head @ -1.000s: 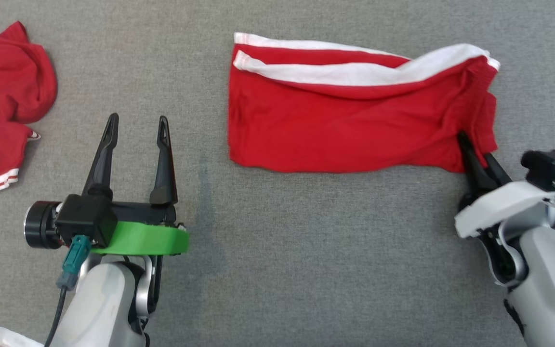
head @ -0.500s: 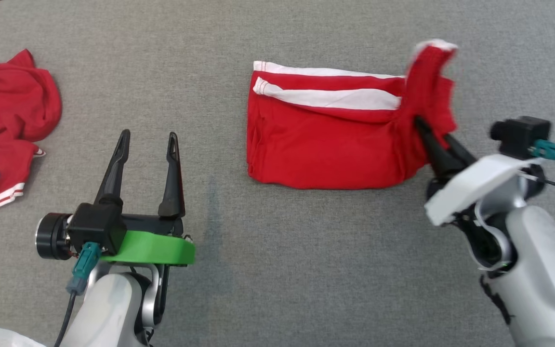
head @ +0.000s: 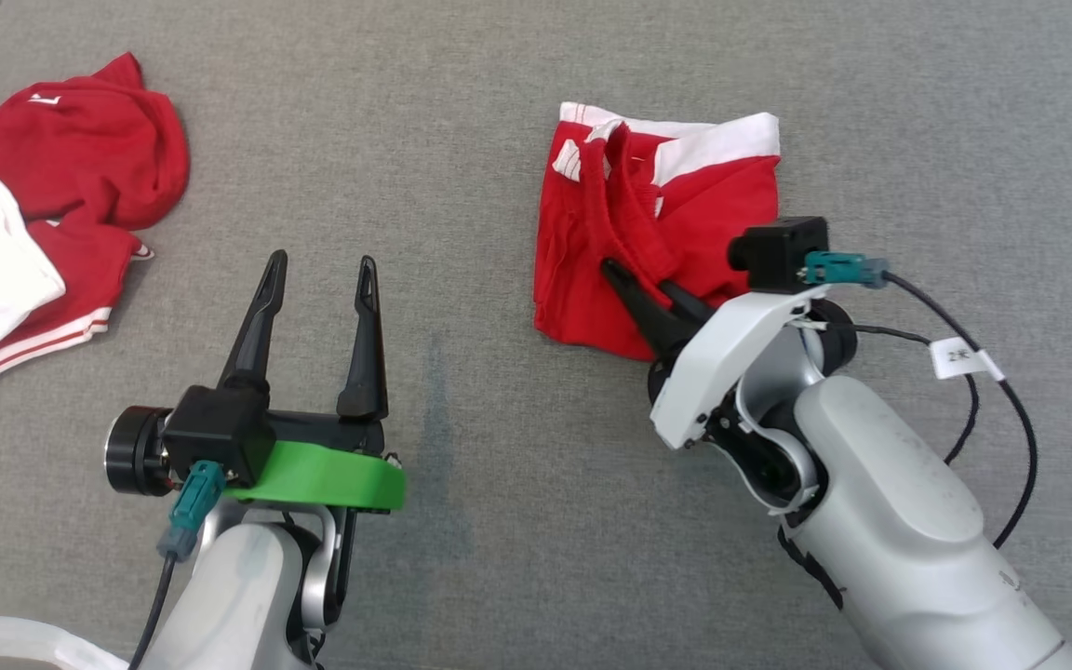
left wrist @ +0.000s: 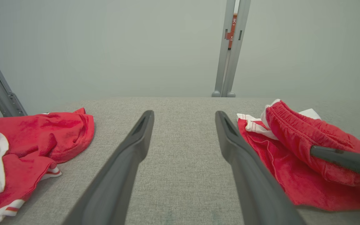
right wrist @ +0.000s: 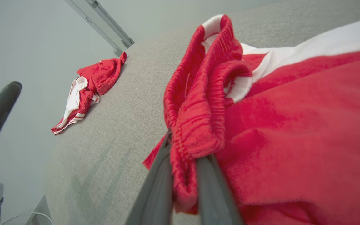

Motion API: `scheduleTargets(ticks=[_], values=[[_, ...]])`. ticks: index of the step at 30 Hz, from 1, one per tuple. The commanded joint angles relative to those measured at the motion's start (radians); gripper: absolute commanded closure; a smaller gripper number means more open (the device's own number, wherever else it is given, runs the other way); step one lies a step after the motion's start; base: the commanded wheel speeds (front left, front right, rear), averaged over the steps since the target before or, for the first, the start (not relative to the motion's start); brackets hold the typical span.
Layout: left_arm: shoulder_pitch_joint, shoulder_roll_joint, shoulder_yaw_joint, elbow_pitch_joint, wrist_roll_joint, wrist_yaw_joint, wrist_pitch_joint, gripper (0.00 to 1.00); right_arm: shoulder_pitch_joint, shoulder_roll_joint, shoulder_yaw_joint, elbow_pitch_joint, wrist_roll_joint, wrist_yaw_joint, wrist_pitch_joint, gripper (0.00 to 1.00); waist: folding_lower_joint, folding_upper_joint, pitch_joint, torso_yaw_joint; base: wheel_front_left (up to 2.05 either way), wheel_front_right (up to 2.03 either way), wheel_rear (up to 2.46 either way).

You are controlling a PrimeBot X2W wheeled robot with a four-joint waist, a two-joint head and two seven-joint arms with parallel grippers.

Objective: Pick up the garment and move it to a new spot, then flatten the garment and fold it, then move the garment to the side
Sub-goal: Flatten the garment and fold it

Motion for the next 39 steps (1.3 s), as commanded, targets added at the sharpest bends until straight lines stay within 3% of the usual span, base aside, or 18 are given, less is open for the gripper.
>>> scheduleTargets(ticks=[1,2,11,16,26,30,39], values=[[-0.015,-0.002,0.001,0.002,-0.005,-0.003,-0.007,0.0,-0.024,0.002,0.018,0.013,-0.012,0.0,-0.02,0.35,0.0,0.0,0.01,0.013,0.0,0.0,0.0],[-0.015,-0.004,0.001,0.005,-0.006,-0.003,-0.007,0.0,-0.03,-0.002,0.037,0.022,-0.022,0.0,-0.042,0.0,0.0,0.0,0.011,0.014,0.0,0.0,0.0],[-0.012,0.001,0.007,0.017,-0.009,-0.001,-0.015,0.0,-0.053,-0.066,0.137,0.002,-0.137,0.0,-0.331,0.0,0.0,0.0,-0.001,-0.009,0.0,0.0,0.0],[0.008,0.016,0.017,0.015,-0.01,0.012,-0.016,0.0,-0.002,-0.112,0.031,-0.047,-0.181,0.0,-0.396,0.0,0.0,0.0,-0.025,-0.041,0.0,0.0,0.0],[0.072,0.06,0.074,0.0,-0.032,0.04,-0.017,0.0,0.249,-0.154,-0.332,-0.208,-0.276,0.0,-0.404,0.0,0.0,0.0,-0.086,-0.121,0.0,0.0,0.0],[0.111,0.076,0.084,-0.002,-0.035,0.047,-0.018,0.0,0.344,-0.139,-0.392,-0.28,-0.312,0.0,-0.368,0.0,0.0,0.0,-0.123,-0.146,0.0,0.0,0.0],[0.21,0.09,0.078,-0.003,-0.039,0.063,-0.013,0.0,0.494,-0.095,-0.422,-0.398,-0.356,0.0,-0.275,0.0,0.0,0.0,-0.231,-0.176,0.0,0.0,0.0]])
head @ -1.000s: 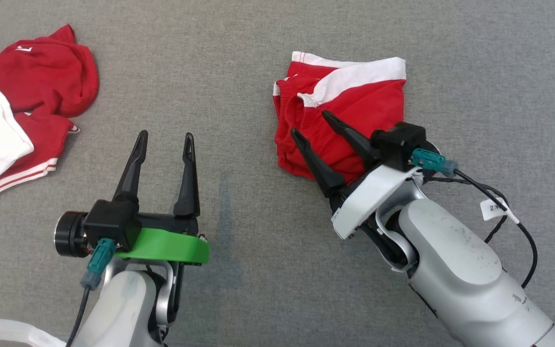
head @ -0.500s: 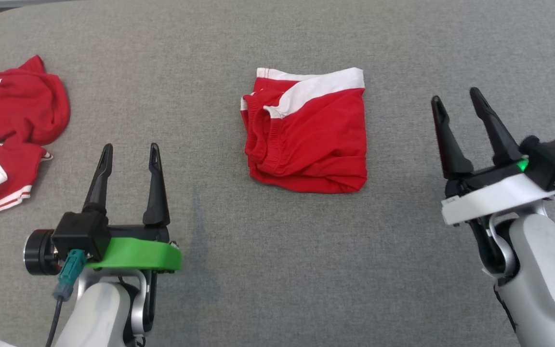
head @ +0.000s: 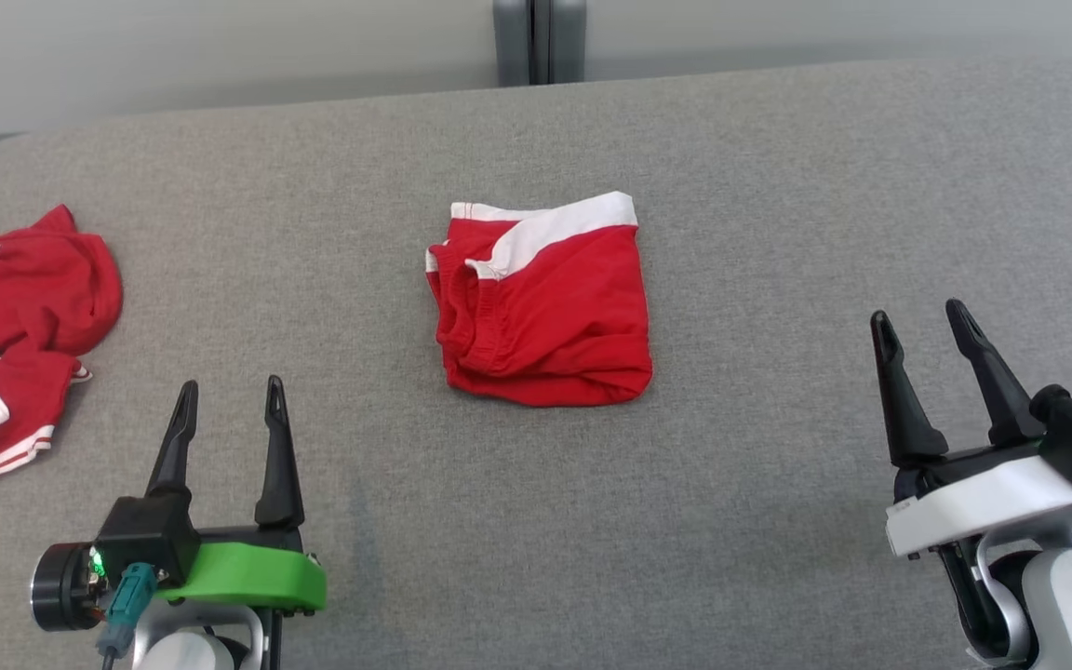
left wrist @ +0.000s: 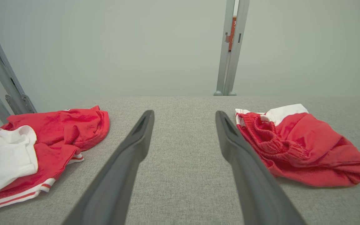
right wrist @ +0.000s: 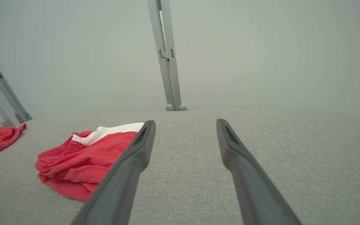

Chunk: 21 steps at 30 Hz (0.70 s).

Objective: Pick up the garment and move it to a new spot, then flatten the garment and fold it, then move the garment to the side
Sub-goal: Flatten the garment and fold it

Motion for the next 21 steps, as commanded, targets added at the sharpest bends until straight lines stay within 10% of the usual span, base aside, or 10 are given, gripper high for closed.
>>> scheduleTargets(ticks=[1,21], values=[[0.022,0.008,-0.001,-0.001,-0.004,0.005,0.0,0.0,0.025,0.006,-0.004,-0.012,-0.008,0.0,0.01,0.0,0.0,0.0,-0.056,-0.021,0.0,0.0,0.0],[0.072,0.02,-0.007,0.016,-0.02,0.022,0.009,0.0,0.123,0.027,-0.025,-0.099,-0.019,0.0,0.078,0.0,0.0,0.0,-0.11,-0.025,0.0,0.0,0.0]])
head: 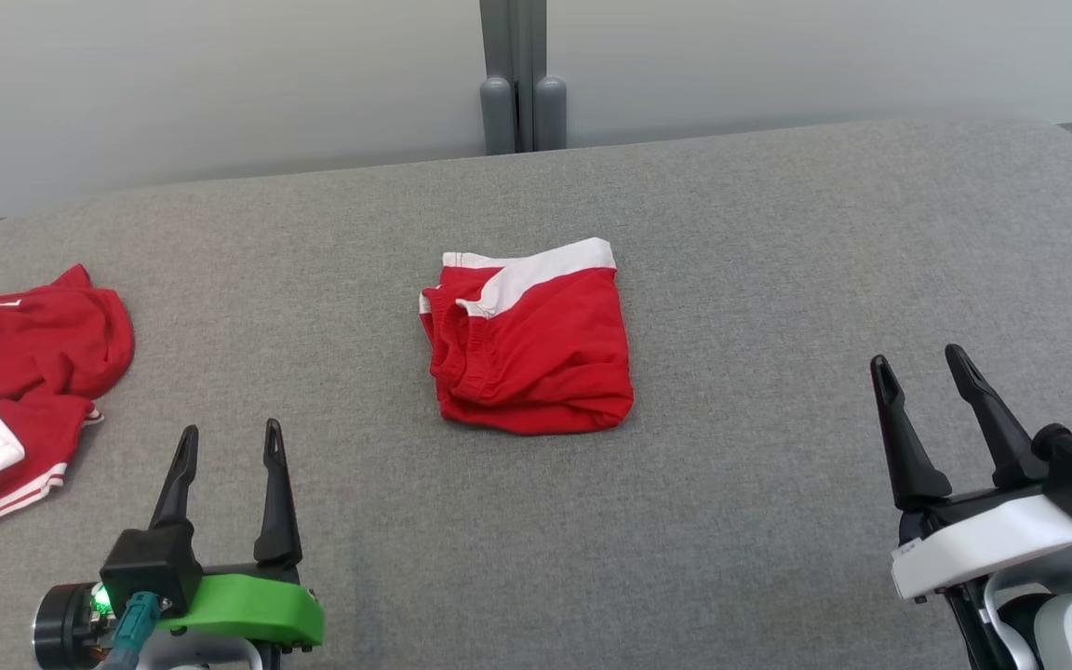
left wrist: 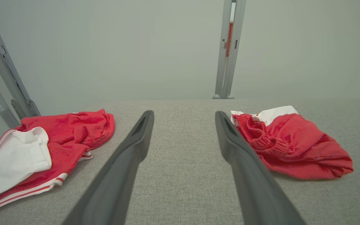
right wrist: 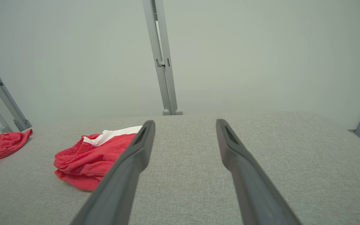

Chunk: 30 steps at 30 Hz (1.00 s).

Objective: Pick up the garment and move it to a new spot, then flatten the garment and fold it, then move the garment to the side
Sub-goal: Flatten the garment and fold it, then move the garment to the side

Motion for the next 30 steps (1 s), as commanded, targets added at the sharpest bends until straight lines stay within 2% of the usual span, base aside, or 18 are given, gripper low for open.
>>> scheduleTargets(ticks=[1,16,24,30], values=[[0.01,0.008,0.0,0.003,-0.006,0.004,0.001,0.0,0.016,0.002,-0.003,-0.006,-0.006,0.0,0.001,0.0,0.0,0.0,0.0,0.001,0.0,0.0,0.0],[-0.027,0.006,-0.006,-0.002,-0.01,0.005,-0.001,0.0,-0.001,-0.006,-0.018,-0.007,-0.001,0.0,0.01,0.0,0.0,0.0,0.026,0.022,0.0,0.0,0.0],[-0.128,-0.013,-0.027,-0.042,0.025,-0.011,-0.012,0.0,-0.089,-0.042,0.0,0.033,0.011,0.0,0.035,0.0,0.0,0.0,0.168,0.096,0.0,0.0,0.0],[-0.231,-0.055,-0.042,-0.047,0.05,-0.04,-0.02,0.0,-0.223,-0.069,0.069,0.135,0.04,0.0,0.039,0.0,0.0,0.0,0.296,0.174,0.0,0.0,0.0]])
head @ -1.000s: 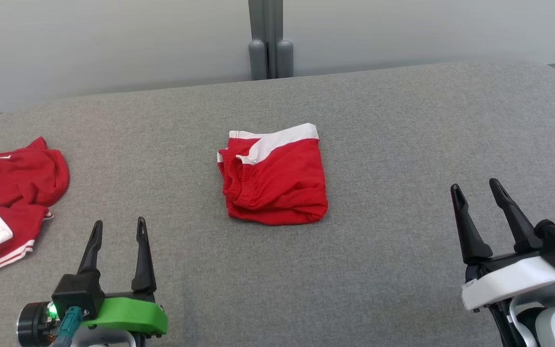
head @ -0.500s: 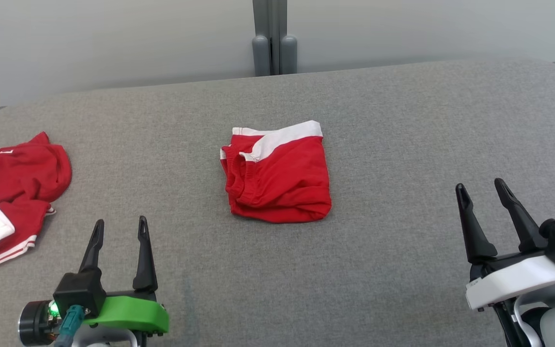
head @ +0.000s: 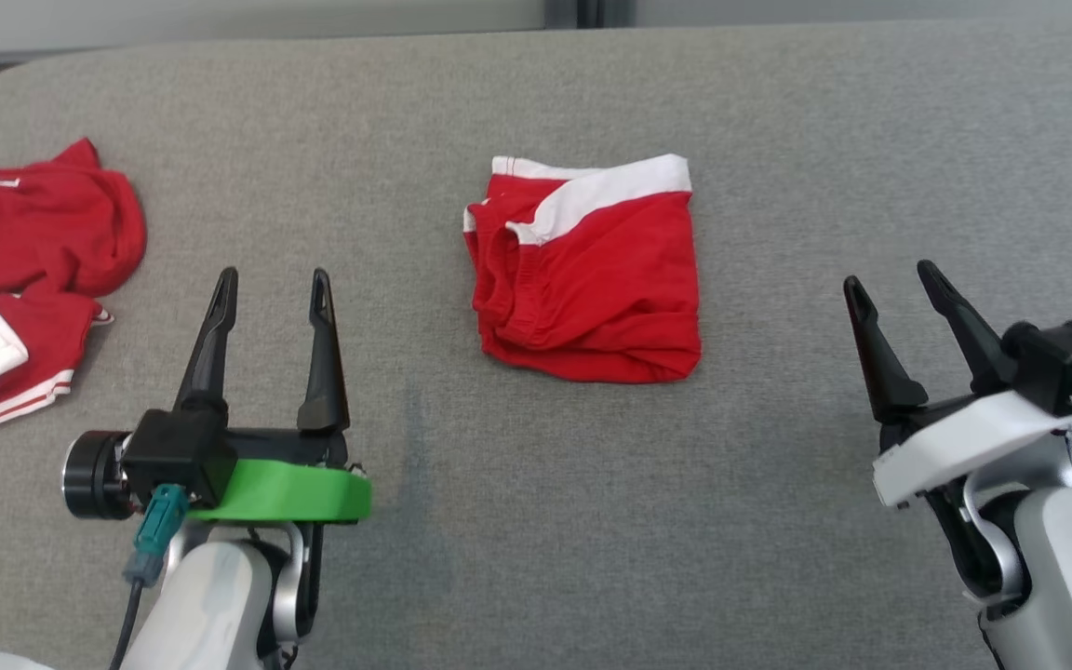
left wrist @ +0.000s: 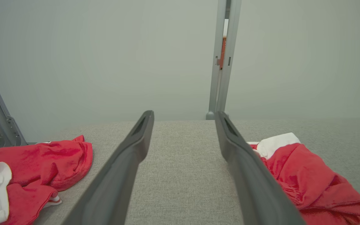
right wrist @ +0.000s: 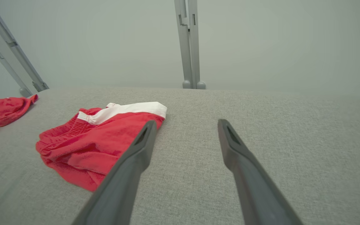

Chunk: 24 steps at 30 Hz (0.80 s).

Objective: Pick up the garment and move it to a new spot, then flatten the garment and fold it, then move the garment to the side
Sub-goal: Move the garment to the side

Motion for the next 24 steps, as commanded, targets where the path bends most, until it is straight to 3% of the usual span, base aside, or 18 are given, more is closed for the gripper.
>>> scheduleTargets(ticks=[1,9,17,18,20,24], values=[[-0.033,-0.012,0.001,0.003,0.014,-0.009,-0.007,0.0,-0.041,-0.004,0.019,0.026,0.014,0.0,-0.003,0.0,0.0,-0.0001,0.118,0.096,0.0,0.0,0.0],[-0.077,-0.059,0.024,0.006,0.044,-0.036,-0.008,0.0,-0.21,0.028,0.135,0.242,0.051,0.0,-0.019,0.0,0.0,-0.0001,0.169,0.135,0.0,0.0,0.0],[-0.071,-0.081,0.059,0.01,0.078,-0.064,-0.007,0.0,-0.265,0.051,0.175,0.44,0.101,-0.001,0.055,0.0,0.0,-0.0001,0.168,0.135,0.0,0.0,0.0],[-0.07,-0.083,0.066,0.009,0.08,-0.069,-0.007,0.0,-0.265,0.052,0.183,0.454,0.108,-0.001,0.064,0.14,0.0,-0.0001,0.169,0.133,0.0,0.0,0.0],[-0.069,-0.084,0.08,0.005,0.084,-0.073,-0.007,0.0,-0.27,0.056,0.2,0.466,0.128,-0.001,0.067,0.98,0.0,-0.0001,0.17,0.126,0.0,0.0,0.0],[-0.061,-0.077,0.103,-0.001,0.093,-0.082,-0.007,0.0,-0.289,0.044,0.227,0.456,0.143,-0.001,0.015,1.0,0.0,-0.0001,0.168,0.099,0.0,0.0,0.0]])
